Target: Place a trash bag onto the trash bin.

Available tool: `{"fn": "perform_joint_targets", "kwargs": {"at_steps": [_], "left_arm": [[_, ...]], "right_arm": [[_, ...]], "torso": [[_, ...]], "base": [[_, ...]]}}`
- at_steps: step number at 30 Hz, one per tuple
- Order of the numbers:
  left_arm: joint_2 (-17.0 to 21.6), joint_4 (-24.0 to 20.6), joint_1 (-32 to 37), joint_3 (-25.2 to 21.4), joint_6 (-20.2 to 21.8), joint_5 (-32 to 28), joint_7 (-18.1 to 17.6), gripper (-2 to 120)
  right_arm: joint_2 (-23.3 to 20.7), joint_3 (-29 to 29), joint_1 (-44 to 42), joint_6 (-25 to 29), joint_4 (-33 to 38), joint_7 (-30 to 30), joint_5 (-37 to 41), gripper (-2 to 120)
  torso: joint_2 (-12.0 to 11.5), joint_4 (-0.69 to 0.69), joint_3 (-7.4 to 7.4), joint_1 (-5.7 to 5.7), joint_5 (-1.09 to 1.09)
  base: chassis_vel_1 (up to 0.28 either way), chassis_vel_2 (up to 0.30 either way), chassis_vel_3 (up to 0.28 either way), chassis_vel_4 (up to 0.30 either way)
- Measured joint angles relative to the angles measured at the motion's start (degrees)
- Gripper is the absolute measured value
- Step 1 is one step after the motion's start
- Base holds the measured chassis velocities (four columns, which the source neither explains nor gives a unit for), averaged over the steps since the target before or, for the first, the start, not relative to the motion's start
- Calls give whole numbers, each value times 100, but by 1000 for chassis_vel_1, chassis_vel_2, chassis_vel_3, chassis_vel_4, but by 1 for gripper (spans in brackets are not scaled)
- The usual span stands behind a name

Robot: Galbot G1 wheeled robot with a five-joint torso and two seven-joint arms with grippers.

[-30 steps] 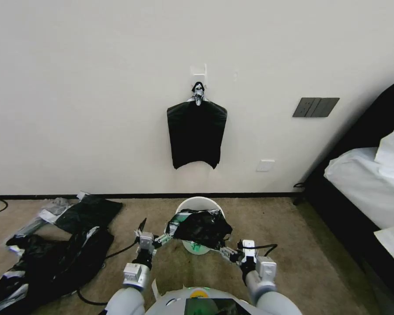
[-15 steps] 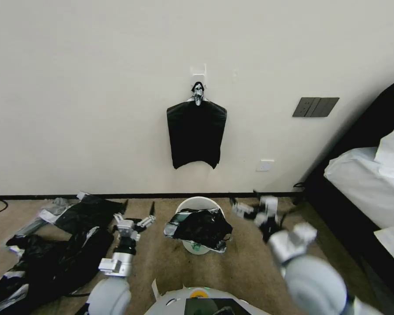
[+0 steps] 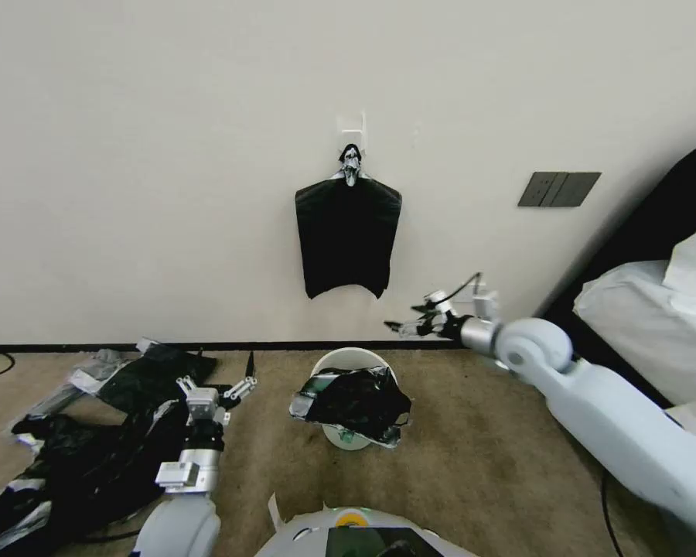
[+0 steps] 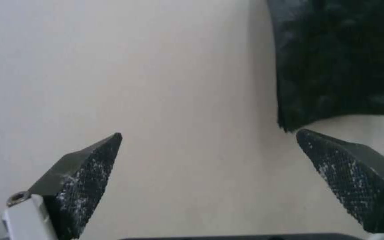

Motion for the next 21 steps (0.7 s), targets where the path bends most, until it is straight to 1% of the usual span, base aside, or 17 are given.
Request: {"fn": "perform_joint_targets", "kwargs": {"at_steps": [3, 4, 6, 8, 9, 10, 11, 13, 15, 17, 19, 21], "left_arm": [[-167, 73, 152, 59, -112, 557, 13, 100], [-167, 73, 152, 59, -112, 557, 13, 100], [-237, 87, 212, 121, -159, 715, 19, 100], [-286, 87, 247, 195, -169, 778, 26, 100], [-286, 87, 247, 195, -169, 778, 26, 100], [-309, 84, 267, 229, -174, 816, 31, 100], [-335, 76, 300, 270, -190, 860, 34, 100], [-352, 66, 324, 293, -206, 879, 35, 100], [-371, 62, 414, 327, -275, 912, 35, 100], [-371, 62, 445, 329, -301, 917, 34, 100], [-367, 58, 515, 324, -355, 918, 25, 100], [-360, 25, 564, 313, -376, 916, 18, 100]], "right_arm": [[127, -1141, 880, -39, -673, -644, -576, 100], [127, -1141, 880, -39, -673, -644, -576, 100], [369, -1707, 1306, -38, -1054, -838, -881, 100], [631, -2121, 1654, -30, -1454, -972, -1121, 100], [631, -2121, 1654, -30, -1454, -972, -1121, 100], [761, -2295, 1793, -26, -1654, -1039, -1226, 100], [933, -2476, 1943, -21, -1907, -1151, -1341, 100], [1018, -2567, 2021, -15, -2040, -1219, -1388, 100], [1241, -2856, 2224, -4, -2400, -1416, -1580, 100], [1297, -2950, 2277, 2, -2492, -1476, -1653, 100], [1414, -3254, 2428, 63, -2730, -1672, -1929, 100], [1495, -3425, 2492, 141, -2896, -1796, -2147, 100]], "torso": [[0, 2, 0, 0, -2], [0, 2, 0, 0, -2], [0, 2, 0, 0, -3], [0, 3, 0, 0, -2], [0, 3, 0, 0, -2], [0, 3, 0, 0, -5], [0, 3, 0, 0, -1], [0, 3, 0, 0, -1], [0, 2, 0, 0, -4], [0, 2, 0, 0, -2], [0, 3, 0, 0, -3], [0, 3, 0, 0, -2]], "base": [[0, 0, 0, 0], [0, 0, 0, 0], [0, 0, 0, 0], [0, 0, 0, 0], [0, 0, 0, 0], [0, 0, 0, 0], [0, 0, 0, 0], [0, 0, 0, 0], [0, 0, 0, 0], [0, 0, 0, 0], [0, 0, 0, 0], [0, 0, 0, 0]]}}
